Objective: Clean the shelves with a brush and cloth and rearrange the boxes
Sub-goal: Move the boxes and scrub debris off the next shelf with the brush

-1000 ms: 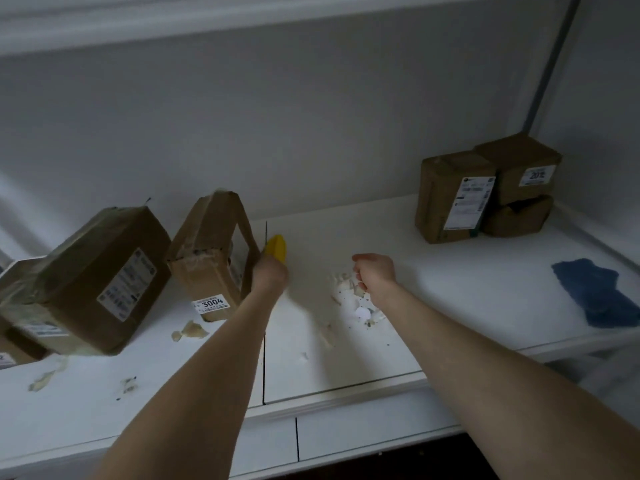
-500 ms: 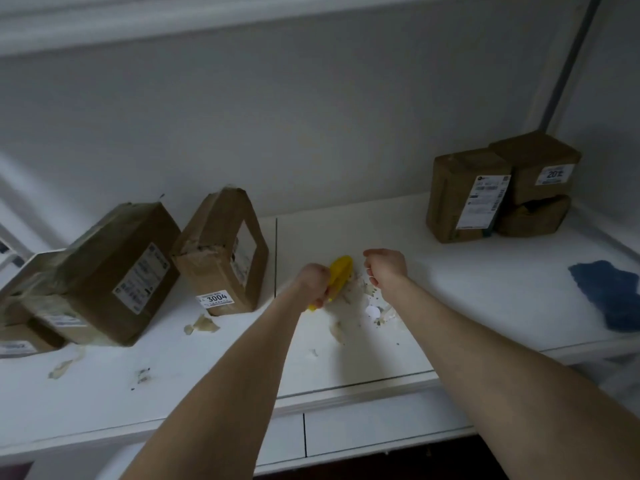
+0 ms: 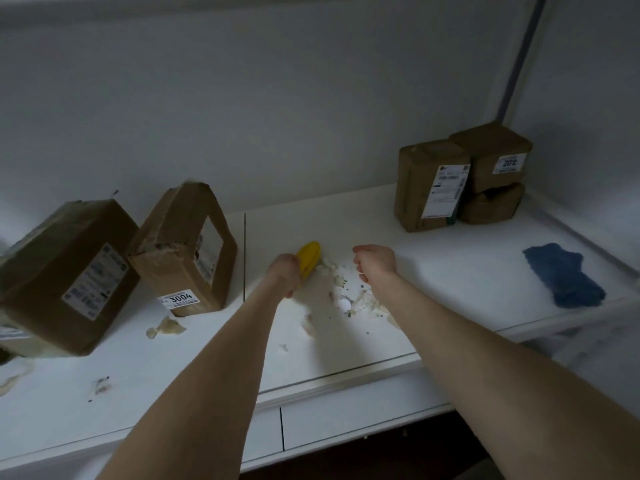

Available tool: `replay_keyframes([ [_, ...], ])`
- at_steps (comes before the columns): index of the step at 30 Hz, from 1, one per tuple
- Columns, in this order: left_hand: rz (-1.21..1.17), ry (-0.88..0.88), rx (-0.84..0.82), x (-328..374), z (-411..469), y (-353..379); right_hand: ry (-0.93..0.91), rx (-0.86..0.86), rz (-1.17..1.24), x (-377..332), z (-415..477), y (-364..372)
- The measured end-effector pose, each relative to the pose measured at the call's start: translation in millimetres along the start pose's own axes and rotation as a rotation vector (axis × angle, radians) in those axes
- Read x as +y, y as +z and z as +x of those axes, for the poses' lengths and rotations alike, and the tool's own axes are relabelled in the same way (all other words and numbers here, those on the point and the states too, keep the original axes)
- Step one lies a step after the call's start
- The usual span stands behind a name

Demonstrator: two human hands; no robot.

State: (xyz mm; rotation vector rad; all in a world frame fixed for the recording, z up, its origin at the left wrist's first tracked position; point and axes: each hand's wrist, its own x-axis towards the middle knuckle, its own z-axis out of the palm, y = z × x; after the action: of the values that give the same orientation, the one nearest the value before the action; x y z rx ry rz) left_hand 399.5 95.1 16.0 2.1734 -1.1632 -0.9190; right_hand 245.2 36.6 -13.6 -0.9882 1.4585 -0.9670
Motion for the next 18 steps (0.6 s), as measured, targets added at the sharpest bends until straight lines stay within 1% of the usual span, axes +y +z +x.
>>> replay_keyframes([
  [4,-0.026,0.009,-0.148,5.3,-20.1,4.0,-0.020,-0.027,-0.014,-1.5,-4.4,3.6],
  [6,-0.010,0.048,-0.159,0.1,-27.7,-0.1,-0.040,-0.035,-0.022,-3.4,-8.8,6.6],
  [8,-0.011,0.075,-0.060,-7.7,-32.1,-8.0,-0.052,-0.052,-0.012,-5.8,-12.5,8.8],
  [9,-0.037,0.060,0.012,-12.4,-32.5,-13.5,-0.053,-0.061,0.002,-6.9,-14.8,9.0],
  [12,-0.091,-0.054,0.171,-27.8,-32.0,-27.7,-0.043,-0.069,0.026,-7.2,-21.5,7.6],
  [15,-0.074,-0.148,0.208,-41.7,-35.7,-32.4,-0.032,-0.077,0.014,-3.7,-28.5,6.0],
  [18,-0.011,-0.171,0.149,-37.4,-51.3,-18.6,-0.032,-0.091,0.002,2.6,-32.8,2.7],
])
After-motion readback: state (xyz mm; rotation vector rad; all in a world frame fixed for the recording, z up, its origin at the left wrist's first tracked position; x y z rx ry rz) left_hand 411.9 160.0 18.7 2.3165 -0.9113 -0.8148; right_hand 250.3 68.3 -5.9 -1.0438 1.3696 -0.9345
